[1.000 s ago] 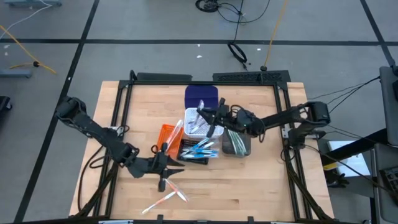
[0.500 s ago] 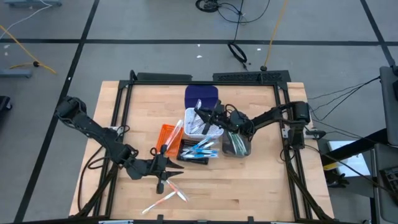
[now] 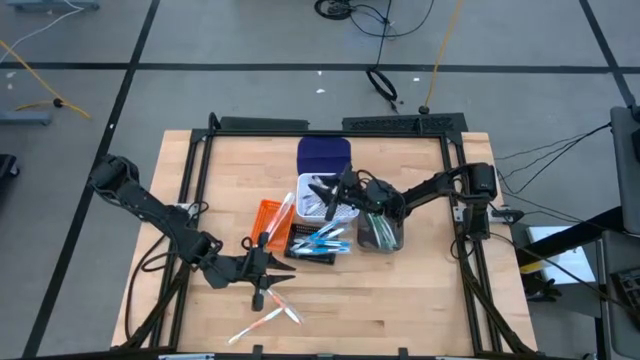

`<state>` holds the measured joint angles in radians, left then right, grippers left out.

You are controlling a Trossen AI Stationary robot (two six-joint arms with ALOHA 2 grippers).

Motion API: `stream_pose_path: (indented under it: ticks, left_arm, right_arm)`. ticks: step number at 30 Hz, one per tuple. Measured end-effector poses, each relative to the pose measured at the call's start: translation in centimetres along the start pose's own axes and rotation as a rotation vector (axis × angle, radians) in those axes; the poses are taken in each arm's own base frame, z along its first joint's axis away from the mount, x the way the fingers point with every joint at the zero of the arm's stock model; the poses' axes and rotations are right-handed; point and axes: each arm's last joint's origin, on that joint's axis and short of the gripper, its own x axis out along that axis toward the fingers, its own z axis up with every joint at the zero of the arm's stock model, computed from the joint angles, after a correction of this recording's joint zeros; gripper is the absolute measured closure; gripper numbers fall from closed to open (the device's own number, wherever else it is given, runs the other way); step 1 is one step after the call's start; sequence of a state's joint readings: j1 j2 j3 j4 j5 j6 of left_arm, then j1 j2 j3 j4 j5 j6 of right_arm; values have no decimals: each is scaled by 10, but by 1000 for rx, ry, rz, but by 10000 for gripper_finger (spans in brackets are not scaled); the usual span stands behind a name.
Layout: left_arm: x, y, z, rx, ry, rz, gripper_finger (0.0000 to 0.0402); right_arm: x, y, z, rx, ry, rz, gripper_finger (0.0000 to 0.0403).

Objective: Pick & Place Toothbrushes
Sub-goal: Put the purple toothbrush into the white basket, then put the orange toothbrush into the orange basket

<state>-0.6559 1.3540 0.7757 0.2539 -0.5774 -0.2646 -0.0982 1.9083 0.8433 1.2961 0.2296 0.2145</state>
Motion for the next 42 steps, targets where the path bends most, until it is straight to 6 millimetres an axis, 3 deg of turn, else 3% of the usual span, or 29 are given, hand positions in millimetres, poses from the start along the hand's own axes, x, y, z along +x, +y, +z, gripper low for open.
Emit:
stream_pose_path:
  ticks: [6, 10, 21, 25, 30, 42]
  left_arm:
    - [0, 0, 0, 0, 1, 0, 325]
    - [0, 0, -1, 3, 6, 2, 325]
    - [0, 1, -2, 1, 18, 5, 325]
    - [0, 1, -3, 4, 24, 5, 325]
    - [0, 1, -5, 18, 45, 3, 325]
    - [0, 2, -8, 41, 81, -8, 325]
  right_arm:
    - [-1, 3, 0, -39, 10, 4, 206]
    - [-3, 12, 15, -112, -26, 25, 180]
    - [-25, 21, 81, -243, 59, -55, 178]
    - [-38, 30, 96, -247, 113, -32, 177]
    - [-54, 53, 95, -207, 209, 92, 178]
    - [-94, 125, 68, -64, 398, 418, 188]
